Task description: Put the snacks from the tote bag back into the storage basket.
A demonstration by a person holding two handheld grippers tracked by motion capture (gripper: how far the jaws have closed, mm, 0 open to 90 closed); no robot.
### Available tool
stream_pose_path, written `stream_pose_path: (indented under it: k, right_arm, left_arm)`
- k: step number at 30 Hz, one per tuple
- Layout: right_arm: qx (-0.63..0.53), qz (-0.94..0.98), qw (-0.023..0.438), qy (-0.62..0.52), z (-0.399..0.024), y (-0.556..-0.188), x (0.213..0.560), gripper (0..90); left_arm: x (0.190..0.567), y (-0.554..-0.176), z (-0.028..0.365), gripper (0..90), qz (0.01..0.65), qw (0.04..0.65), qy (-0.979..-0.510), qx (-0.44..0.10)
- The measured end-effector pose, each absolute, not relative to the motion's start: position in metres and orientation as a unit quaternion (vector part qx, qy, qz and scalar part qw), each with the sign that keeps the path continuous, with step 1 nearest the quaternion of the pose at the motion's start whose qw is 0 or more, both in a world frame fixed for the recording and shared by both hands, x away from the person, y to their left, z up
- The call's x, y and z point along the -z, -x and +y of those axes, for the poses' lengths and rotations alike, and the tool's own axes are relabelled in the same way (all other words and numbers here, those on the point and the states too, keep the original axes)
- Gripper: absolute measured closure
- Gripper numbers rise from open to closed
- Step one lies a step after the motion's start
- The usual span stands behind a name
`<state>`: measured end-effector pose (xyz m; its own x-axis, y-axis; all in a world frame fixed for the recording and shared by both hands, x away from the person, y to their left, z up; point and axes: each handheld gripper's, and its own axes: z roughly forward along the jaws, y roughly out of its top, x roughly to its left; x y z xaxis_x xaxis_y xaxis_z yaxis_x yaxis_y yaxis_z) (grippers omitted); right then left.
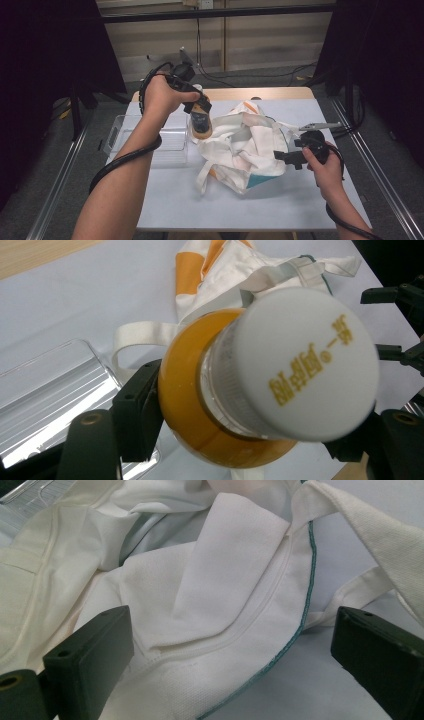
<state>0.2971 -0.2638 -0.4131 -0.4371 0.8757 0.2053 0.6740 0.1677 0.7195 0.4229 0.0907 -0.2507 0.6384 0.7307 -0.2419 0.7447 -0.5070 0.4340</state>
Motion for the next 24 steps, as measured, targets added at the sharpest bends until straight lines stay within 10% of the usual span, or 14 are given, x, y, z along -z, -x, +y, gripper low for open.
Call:
stream_pose_path:
  k: [24]
  right_arm:
    - [-0.391,0.754,0.128,-0.512,-0.263,-0.297,0.413,3.1]
  left_arm:
    - [0.249,-0.427,0.115,30.3,0.447,0.252,-0.858,0.008]
